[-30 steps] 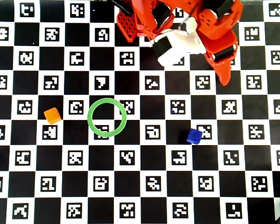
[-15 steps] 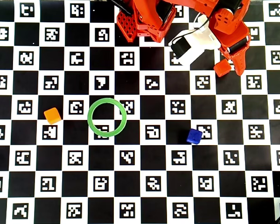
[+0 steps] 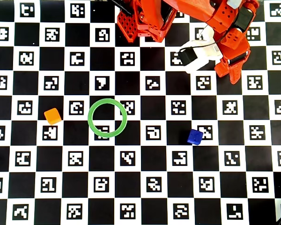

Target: Grab the red cube then put it in the green circle then put the blue cube on top and finally the orange cube on top

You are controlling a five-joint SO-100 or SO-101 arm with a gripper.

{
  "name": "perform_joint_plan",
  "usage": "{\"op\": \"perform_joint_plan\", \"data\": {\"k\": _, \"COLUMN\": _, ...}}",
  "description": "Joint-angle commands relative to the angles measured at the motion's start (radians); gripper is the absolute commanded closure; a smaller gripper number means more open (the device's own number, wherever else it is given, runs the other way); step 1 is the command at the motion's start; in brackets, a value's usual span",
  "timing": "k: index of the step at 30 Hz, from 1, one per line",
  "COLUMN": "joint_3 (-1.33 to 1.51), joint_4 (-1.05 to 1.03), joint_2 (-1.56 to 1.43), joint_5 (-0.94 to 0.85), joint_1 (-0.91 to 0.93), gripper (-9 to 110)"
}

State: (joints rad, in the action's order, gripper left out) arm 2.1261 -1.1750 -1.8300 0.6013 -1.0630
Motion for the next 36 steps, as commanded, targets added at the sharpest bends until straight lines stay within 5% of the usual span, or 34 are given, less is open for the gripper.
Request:
{"op": "perform_joint_plan", "data": {"k": 1, "joint_3": 0.002, "joint_4": 0.037, "joint_2": 0.005, "joint_5": 0.008, "joint_1": -0.021, "gripper": 59}}
{"op": "perform_joint_plan", "data": {"k": 27, "joint_3": 0.038, "joint_4": 0.199, "joint_2": 0.138, "joint_5": 0.014, "joint_1": 0.005, "gripper": 59}}
{"op": "perform_joint_plan", "data": {"k": 36, "joint_3": 0.021, "joint_4": 0.206, "joint_2": 0.163, "joint_5": -0.009, "joint_1": 0.0, "gripper": 69}}
